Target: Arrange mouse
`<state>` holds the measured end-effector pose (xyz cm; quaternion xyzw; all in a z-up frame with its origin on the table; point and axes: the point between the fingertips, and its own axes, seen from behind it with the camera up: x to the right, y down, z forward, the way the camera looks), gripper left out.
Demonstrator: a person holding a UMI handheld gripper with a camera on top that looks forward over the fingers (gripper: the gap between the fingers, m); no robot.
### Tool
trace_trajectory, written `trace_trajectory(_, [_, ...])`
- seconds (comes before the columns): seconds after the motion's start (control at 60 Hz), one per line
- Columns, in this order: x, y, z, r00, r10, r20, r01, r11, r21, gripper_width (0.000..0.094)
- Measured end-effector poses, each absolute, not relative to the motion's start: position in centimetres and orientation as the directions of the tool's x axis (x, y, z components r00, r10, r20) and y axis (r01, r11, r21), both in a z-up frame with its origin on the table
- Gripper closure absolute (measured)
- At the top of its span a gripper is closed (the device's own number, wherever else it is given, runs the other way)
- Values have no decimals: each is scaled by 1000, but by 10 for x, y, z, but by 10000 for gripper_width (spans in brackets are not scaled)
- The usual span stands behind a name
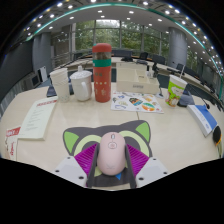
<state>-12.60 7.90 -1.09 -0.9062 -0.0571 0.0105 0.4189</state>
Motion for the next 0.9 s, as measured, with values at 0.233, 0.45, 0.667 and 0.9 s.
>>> trace_trajectory(0.233, [-128, 26, 65, 995, 99, 29, 84, -617, -783, 79])
trace_trajectory(0.45, [-128, -89, 161, 997, 63, 46, 73, -566, -821, 82])
trace_trajectory(0.667, [-124, -199, 210, 998, 32, 58, 66, -538, -840, 82])
trace_trajectory(0.9, [-129, -256, 229, 998, 55, 44, 66, -521, -851, 81])
